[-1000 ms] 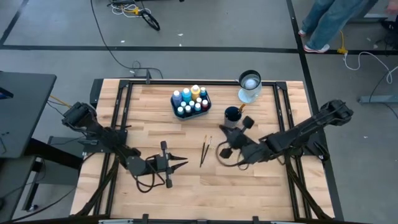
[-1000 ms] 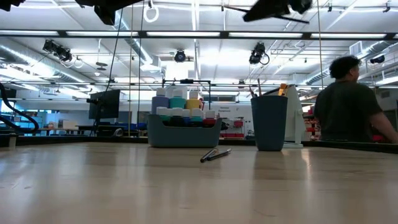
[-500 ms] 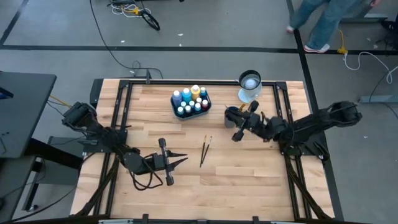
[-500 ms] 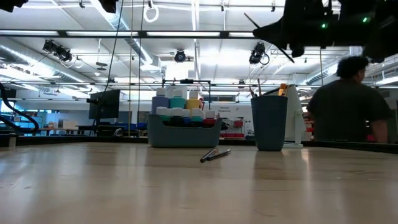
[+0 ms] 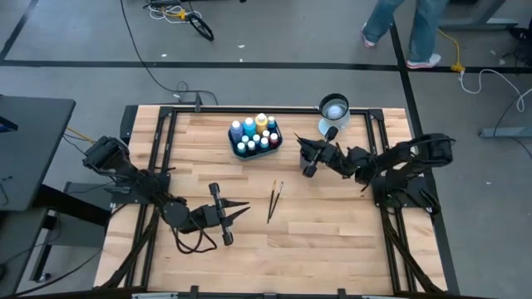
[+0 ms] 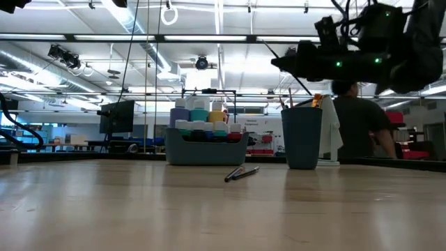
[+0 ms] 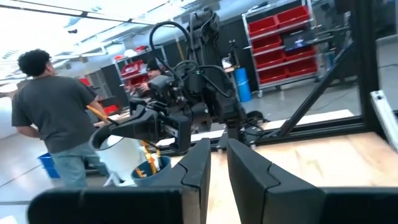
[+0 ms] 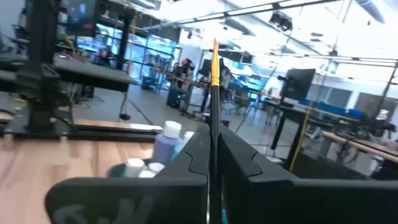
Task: Pick & Place Paint Supplies
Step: Put the gold paint brush into the blue cup, then put the silver paint brush into the blue cup
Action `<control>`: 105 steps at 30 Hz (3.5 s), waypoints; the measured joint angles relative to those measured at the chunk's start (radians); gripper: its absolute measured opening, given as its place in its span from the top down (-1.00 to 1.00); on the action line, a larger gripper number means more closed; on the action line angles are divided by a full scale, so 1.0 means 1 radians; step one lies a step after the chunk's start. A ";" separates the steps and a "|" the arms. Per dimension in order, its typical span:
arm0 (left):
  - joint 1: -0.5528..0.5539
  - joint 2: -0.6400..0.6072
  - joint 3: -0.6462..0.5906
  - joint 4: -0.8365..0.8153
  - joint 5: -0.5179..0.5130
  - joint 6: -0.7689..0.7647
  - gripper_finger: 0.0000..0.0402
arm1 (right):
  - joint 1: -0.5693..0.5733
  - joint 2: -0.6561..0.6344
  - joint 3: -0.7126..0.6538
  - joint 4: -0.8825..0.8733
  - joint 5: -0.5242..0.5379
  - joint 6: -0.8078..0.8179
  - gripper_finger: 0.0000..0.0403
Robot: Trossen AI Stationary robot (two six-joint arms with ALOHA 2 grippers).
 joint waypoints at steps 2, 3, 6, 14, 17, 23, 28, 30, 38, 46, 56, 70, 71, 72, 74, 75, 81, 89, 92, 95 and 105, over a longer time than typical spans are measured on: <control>0.000 0.000 0.000 0.000 -0.012 0.002 0.70 | -0.017 0.036 0.000 0.036 0.000 0.001 0.93; 0.000 0.000 0.000 0.000 -0.012 0.000 0.70 | -0.023 0.051 0.000 0.041 0.000 0.005 0.93; 0.000 0.000 0.000 0.000 -0.014 0.002 0.70 | -0.040 0.086 0.000 0.034 0.008 0.028 0.93; 0.000 0.000 0.000 -0.002 -0.029 0.017 0.70 | -0.067 0.122 0.000 0.026 0.125 0.078 0.90; 0.000 0.000 0.000 -0.002 -0.030 0.017 0.70 | -0.067 0.122 0.000 0.030 0.125 0.079 0.85; 0.000 0.000 0.000 0.026 -0.030 0.026 0.70 | -0.066 0.122 0.000 0.029 0.124 0.079 0.76; 0.000 0.001 0.000 0.042 -0.030 0.048 0.70 | -0.066 0.122 0.000 0.029 0.122 0.079 0.73; 0.000 0.001 0.000 0.042 -0.030 0.048 0.70 | -0.066 0.122 0.000 0.030 0.122 0.079 0.72; 0.000 0.001 0.000 0.042 -0.030 0.048 0.70 | -0.066 0.122 0.000 0.034 0.122 0.079 0.68; 0.000 0.001 0.000 0.042 -0.034 0.048 0.70 | -0.047 0.112 0.000 0.036 0.104 0.052 0.68; 0.000 0.001 0.000 0.041 -0.045 0.048 0.70 | 0.062 0.040 0.051 0.037 0.185 -0.153 0.65; 0.000 0.001 0.000 0.041 -0.056 0.048 0.70 | 0.277 -0.095 0.374 -0.788 0.111 -0.120 0.20; 0.000 0.001 0.000 0.041 -0.056 0.048 0.70 | 0.293 -0.095 0.423 -0.920 0.109 -0.086 0.18; 0.000 0.001 0.000 0.041 -0.056 0.047 0.70 | 0.305 -0.089 0.475 -1.047 0.101 -0.046 0.17; 0.000 0.001 0.000 0.041 -0.056 0.043 0.70 | 0.326 -0.073 0.567 -1.280 0.073 0.027 0.16; 0.000 0.001 0.000 0.041 -0.056 0.043 0.70 | 0.334 -0.062 0.602 -1.393 0.061 0.055 0.17; 0.000 0.001 0.000 0.038 -0.056 0.040 0.70 | 0.344 0.003 0.676 -1.690 -0.044 0.110 0.20; 0.000 0.001 0.000 0.035 -0.055 0.047 0.70 | 0.295 0.140 0.692 -1.754 -0.150 0.082 0.20; 0.003 0.001 0.000 0.034 -0.055 0.048 0.70 | 0.272 0.199 0.756 -1.818 -0.181 0.076 0.20; 0.014 0.001 0.000 0.034 -0.056 0.048 0.70 | 0.243 0.267 0.831 -1.925 -0.182 0.069 0.20; 0.037 0.001 0.000 0.031 -0.114 0.019 0.70 | 0.178 0.381 0.895 -1.995 -0.179 -0.059 0.21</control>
